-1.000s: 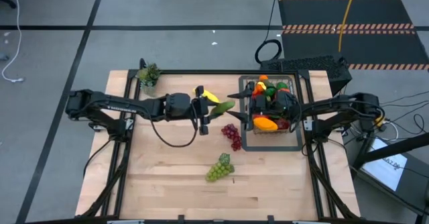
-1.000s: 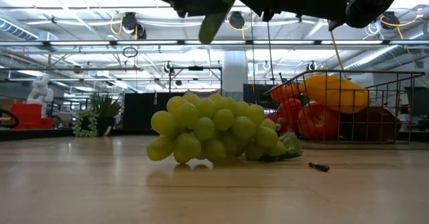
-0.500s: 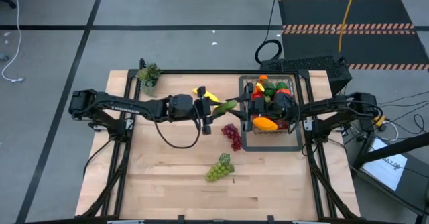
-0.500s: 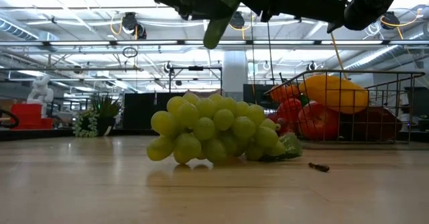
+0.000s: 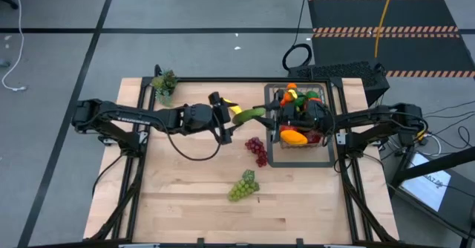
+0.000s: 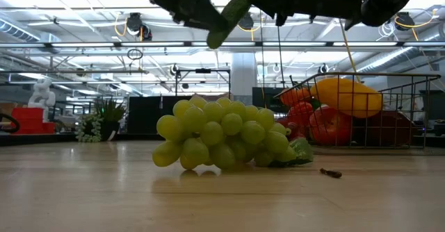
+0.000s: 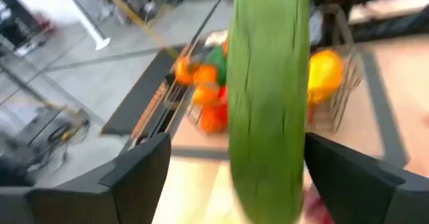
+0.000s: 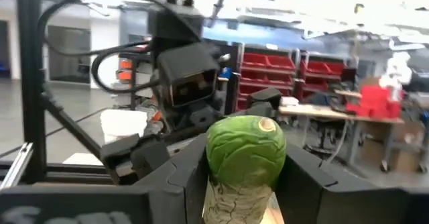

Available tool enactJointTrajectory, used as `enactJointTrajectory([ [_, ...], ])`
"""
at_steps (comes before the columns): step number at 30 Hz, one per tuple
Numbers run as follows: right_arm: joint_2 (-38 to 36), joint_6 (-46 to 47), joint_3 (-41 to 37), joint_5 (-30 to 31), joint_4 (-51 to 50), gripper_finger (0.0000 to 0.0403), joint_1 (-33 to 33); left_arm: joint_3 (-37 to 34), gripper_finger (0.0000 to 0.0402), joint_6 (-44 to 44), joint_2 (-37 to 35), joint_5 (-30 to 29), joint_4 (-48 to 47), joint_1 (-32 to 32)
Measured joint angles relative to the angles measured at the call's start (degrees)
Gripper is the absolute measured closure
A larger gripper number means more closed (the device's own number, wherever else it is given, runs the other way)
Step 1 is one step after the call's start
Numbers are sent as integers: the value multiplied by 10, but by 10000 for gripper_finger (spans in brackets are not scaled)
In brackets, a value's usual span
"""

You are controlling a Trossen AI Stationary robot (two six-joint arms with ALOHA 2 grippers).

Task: Build produce basket
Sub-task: Put the cucumber into the gold wire basket

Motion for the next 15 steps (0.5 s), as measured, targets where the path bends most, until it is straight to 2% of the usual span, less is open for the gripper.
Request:
enactJointTrajectory([
  [5, -51, 35, 0, 38, -85, 273, -12, 0, 58, -8, -27, -37, -59, 6],
  [9, -104, 56, 0, 41, -159, 276, -20, 0, 57, -20, -33, -60, -81, 16],
  [15, -199, 116, 0, 56, -272, 277, -20, 0, 57, -32, -39, -61, -116, 29],
])
